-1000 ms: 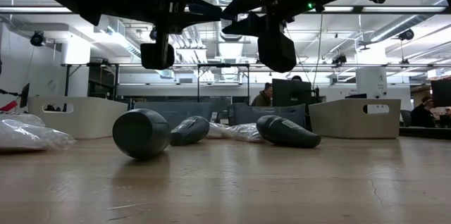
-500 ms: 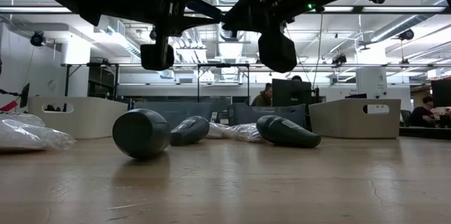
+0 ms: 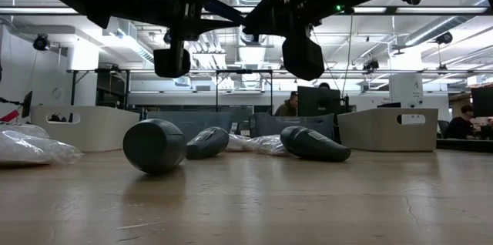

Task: Pick & Place Travel size toiletries
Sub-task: Put the blue razor into the left black bin

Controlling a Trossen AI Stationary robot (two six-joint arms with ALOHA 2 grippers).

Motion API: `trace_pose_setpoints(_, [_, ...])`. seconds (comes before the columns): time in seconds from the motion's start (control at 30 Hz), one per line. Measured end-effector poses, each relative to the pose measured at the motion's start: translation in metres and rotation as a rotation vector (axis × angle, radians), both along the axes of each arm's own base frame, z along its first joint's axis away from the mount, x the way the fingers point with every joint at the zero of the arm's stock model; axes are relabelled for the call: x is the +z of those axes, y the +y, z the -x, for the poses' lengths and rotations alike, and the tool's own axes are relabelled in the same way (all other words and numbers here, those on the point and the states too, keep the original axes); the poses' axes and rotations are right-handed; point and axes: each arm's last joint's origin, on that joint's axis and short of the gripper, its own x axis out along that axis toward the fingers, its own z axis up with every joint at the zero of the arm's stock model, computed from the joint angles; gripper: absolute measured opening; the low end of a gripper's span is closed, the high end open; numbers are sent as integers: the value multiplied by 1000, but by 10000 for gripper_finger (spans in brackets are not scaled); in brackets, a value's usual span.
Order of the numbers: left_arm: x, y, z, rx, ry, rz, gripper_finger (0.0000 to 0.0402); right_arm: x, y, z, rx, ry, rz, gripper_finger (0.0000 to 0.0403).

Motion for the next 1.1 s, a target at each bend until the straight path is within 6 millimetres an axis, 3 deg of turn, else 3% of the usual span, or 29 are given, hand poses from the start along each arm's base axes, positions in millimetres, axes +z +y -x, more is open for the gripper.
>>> trace_pose_setpoints(0.4, [-1, 0, 0, -15, 0, -95, 25, 1, 0, 0, 7, -15, -18, 129])
trace_pose_setpoints(0.63, [0, 3, 0, -31, -20, -279, 25, 13, -4, 16, 67, -107, -177, 169])
trace_pose_setpoints(0.87, [8, 6, 2, -38, -109, -694, 25, 35, -14, 47, 174, -232, -431, 187])
trace_pose_setpoints(1.1, [22, 4, 2, -18, -265, -1155, 25, 63, -38, 66, 306, -349, -795, 174])
